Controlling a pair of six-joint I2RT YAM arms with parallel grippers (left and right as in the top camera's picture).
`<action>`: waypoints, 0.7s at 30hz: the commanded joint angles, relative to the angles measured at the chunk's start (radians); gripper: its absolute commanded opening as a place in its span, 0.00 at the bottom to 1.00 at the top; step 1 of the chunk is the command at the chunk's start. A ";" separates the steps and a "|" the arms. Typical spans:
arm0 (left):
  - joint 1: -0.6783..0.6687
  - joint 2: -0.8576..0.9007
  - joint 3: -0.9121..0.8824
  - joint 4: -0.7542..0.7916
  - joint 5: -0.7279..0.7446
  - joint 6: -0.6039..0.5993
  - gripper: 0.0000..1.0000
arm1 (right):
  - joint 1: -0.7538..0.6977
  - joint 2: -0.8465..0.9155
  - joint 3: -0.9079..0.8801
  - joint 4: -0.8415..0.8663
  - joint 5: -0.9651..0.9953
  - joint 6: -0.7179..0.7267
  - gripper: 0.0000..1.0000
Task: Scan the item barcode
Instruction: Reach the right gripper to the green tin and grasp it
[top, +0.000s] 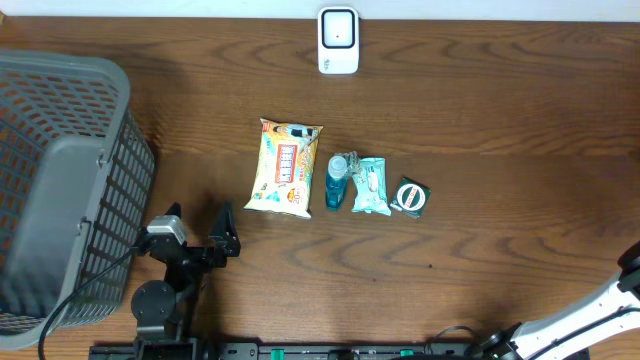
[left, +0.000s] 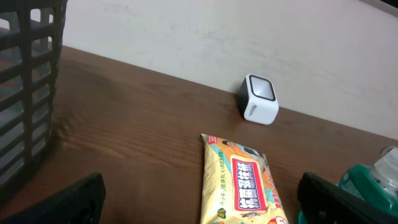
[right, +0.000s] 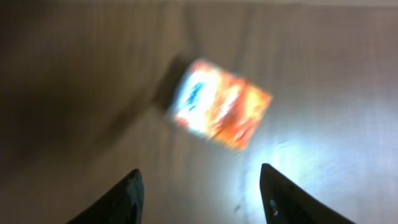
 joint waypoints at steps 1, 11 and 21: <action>0.003 -0.007 -0.016 -0.033 0.013 -0.002 0.98 | 0.056 -0.107 0.015 -0.015 -0.183 -0.011 0.50; 0.003 -0.007 -0.016 -0.033 0.013 -0.002 0.98 | 0.303 -0.272 0.014 -0.214 -0.511 -0.012 0.64; 0.003 -0.007 -0.016 -0.033 0.013 -0.002 0.98 | 0.756 -0.206 -0.008 -0.402 -0.516 -0.183 0.99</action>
